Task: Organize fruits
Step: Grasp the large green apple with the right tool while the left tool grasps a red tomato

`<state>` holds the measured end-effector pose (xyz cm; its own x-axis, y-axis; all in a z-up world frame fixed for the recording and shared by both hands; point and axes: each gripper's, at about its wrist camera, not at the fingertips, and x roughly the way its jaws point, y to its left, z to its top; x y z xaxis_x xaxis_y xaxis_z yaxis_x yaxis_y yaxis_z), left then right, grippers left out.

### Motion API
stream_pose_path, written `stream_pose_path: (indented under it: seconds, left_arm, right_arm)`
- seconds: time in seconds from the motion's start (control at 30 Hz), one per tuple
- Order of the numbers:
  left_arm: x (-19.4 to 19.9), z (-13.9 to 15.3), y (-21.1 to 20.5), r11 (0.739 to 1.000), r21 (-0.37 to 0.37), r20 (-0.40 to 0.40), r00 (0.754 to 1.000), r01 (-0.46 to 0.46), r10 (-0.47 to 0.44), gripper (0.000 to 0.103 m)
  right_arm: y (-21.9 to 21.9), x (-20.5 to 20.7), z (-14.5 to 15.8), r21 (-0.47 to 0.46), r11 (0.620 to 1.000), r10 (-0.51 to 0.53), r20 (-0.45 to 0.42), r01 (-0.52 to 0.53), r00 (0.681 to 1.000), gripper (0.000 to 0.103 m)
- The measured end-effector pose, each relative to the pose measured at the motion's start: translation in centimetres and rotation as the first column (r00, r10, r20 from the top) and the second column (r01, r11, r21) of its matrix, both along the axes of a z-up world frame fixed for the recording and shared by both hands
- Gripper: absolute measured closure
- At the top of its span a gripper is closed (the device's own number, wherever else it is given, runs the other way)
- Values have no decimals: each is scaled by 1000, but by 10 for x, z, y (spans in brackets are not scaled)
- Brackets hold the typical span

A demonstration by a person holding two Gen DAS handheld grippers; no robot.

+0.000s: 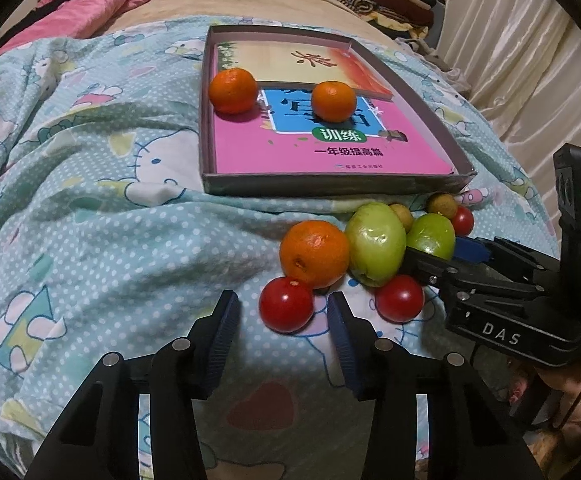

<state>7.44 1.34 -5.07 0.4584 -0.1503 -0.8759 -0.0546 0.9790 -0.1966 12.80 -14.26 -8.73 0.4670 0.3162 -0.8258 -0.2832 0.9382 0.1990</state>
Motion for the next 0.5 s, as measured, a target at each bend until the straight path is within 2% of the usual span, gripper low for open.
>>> stream_pose_path:
  seconds: [0.07,0.5]
  left_arm:
    - [2,-1,-1,1000,4,0,1000,5,-5,62]
    - [8,-4,0,1000,-9,13,1000,22,-22,74]
  right_arm:
    - [0,0,0,-3,1000,10,7,-10,1000,49]
    - [-10,-8,11,54,999,6,29,-8,1000,49]
